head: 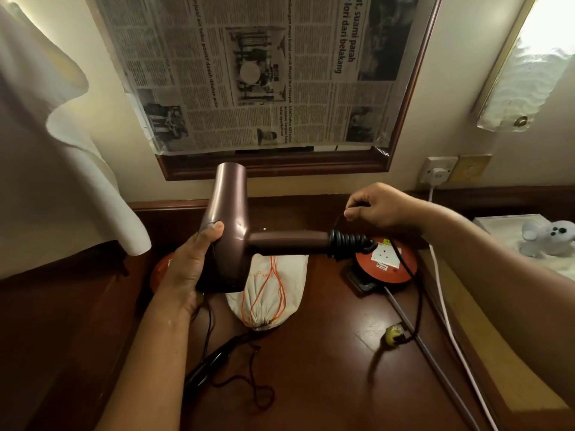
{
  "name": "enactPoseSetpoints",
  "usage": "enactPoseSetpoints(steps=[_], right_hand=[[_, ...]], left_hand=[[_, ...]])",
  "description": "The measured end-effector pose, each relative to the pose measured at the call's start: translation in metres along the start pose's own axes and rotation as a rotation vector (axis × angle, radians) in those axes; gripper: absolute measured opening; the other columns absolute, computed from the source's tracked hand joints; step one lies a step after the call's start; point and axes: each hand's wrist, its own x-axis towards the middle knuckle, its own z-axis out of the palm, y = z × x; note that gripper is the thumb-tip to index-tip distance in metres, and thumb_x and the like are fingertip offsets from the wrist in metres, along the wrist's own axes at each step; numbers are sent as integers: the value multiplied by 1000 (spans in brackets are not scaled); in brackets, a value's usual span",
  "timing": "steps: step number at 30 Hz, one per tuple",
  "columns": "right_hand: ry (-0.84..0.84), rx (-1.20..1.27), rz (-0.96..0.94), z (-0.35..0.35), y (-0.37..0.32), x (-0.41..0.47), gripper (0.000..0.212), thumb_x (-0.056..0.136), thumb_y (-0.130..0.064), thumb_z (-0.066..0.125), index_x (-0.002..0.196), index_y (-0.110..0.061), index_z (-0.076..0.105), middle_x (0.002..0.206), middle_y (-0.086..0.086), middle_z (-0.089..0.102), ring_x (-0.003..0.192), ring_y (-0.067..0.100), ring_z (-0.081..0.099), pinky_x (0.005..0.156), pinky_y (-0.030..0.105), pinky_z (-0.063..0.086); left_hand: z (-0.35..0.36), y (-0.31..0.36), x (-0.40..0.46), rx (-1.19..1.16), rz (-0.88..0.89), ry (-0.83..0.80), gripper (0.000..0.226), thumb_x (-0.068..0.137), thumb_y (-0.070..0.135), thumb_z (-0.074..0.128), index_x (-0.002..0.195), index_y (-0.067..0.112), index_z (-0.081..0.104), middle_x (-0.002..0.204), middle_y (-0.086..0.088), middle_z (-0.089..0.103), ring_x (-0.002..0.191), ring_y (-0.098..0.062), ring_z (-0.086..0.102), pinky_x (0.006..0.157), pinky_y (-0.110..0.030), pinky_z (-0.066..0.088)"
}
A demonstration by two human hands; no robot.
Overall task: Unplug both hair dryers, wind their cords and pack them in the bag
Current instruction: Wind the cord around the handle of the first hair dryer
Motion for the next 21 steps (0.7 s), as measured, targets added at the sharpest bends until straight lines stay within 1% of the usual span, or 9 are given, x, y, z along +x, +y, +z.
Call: enactPoseSetpoints(steps=[3,5,6,8,10,12,15,18,21], right_hand=[[22,-107,-67,-8,-4,3,12,91,-23,61,92,-16,70,86,-3,67,84,13,62,74,25,48],[82,-190,-115,-11,-7,1,18,89,-31,63,91,-16,72,81,-4,66,79,12,61,69,26,48],[115,-237,-129,-12,-9,0,24,86,-39,65,85,-16,72,75,-4,64,72,11,59,65,26,47],[167,-359,-116,-15,-13,-3,38,78,-55,66,74,-17,68,65,-5,59,62,10,55,58,29,48],[202,-442,-95,-17,-16,-5,44,75,-61,65,70,-17,66,61,-4,57,60,12,53,57,31,49],[232,-405,-131,-17,-21,-6,42,79,-56,65,70,-14,66,58,-4,55,58,14,52,57,32,49],[214,-327,-181,-15,-29,-10,28,87,-39,64,76,-13,68,59,-6,55,60,15,53,58,29,45],[205,-256,-196,-13,-34,-14,20,89,-31,63,78,-15,68,63,-6,58,62,10,54,60,28,44],[210,-218,-213,-8,-37,-19,19,90,-28,63,85,-13,73,73,-1,66,70,14,61,65,32,51]], left_hand=[[3,2,-2,32,24,8,71,52,54,79,113,19,67,110,-17,69,101,-38,66,93,-56,49],[3,5,-3,66,50,15,69,51,55,78,111,23,67,109,-14,70,100,-36,66,91,-56,51],[3,6,-3,86,64,14,68,50,56,77,110,25,67,108,-12,70,99,-34,67,89,-54,53],[2,7,-4,126,85,9,70,48,57,76,111,27,65,108,-9,70,98,-31,68,86,-52,54],[3,6,-4,151,100,25,75,48,59,76,114,27,63,109,-7,69,98,-29,67,85,-51,55],[4,3,-3,144,119,68,79,47,59,76,117,25,62,109,-7,69,98,-29,68,85,-48,56],[6,1,-3,138,135,102,79,49,56,76,118,22,61,108,-8,69,97,-28,68,84,-46,56],[7,1,-4,132,157,108,70,62,45,80,123,19,59,108,-8,68,96,-26,68,78,-39,57],[8,-1,-4,112,174,137,59,75,39,72,128,18,56,111,-9,66,97,-26,66,73,-36,55]])
